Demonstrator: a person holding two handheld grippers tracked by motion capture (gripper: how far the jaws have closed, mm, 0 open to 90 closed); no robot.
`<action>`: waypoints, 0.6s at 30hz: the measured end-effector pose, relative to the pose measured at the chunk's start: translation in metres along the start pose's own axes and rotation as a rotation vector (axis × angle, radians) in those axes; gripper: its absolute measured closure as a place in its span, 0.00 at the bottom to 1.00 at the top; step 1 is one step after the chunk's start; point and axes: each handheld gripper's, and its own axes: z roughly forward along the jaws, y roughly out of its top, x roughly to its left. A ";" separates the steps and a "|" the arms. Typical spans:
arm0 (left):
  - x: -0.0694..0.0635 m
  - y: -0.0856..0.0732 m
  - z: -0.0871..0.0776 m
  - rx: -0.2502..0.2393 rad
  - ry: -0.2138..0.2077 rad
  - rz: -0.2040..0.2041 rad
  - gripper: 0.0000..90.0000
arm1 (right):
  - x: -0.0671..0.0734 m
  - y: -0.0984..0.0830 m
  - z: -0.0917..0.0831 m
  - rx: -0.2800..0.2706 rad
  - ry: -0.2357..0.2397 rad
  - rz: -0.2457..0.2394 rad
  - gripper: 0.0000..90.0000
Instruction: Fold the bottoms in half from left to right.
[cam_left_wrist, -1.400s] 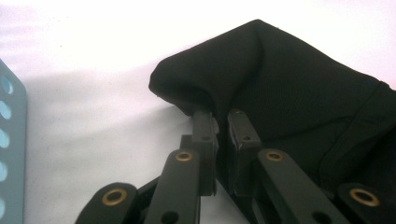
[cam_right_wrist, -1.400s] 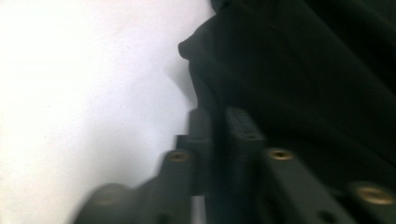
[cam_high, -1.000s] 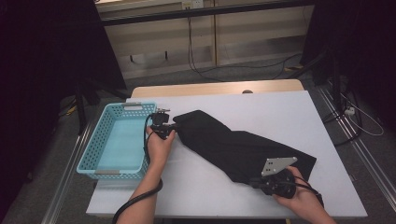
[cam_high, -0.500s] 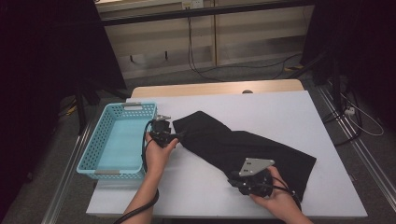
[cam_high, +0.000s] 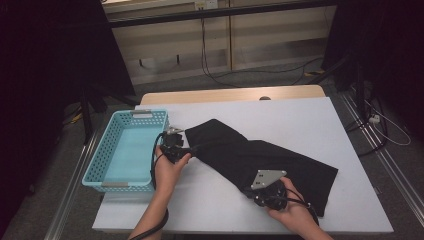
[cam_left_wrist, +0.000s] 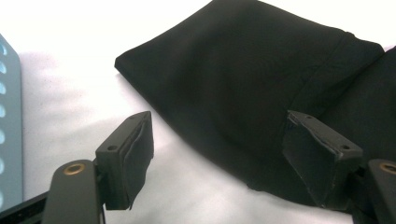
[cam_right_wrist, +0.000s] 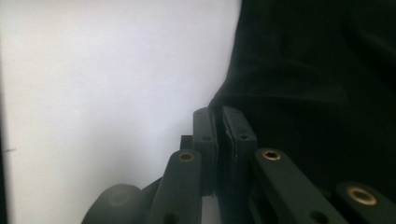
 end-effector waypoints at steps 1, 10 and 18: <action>0.000 0.000 0.000 -0.001 0.001 0.002 0.28 | 0.003 0.000 -0.001 -0.003 0.016 0.001 0.95; -0.003 0.000 0.003 0.004 0.000 0.013 0.28 | 0.016 -0.003 -0.002 -0.001 0.117 0.004 0.91; -0.002 0.001 0.001 -0.002 -0.005 0.013 0.26 | 0.010 -0.003 -0.011 -0.045 0.118 0.038 0.72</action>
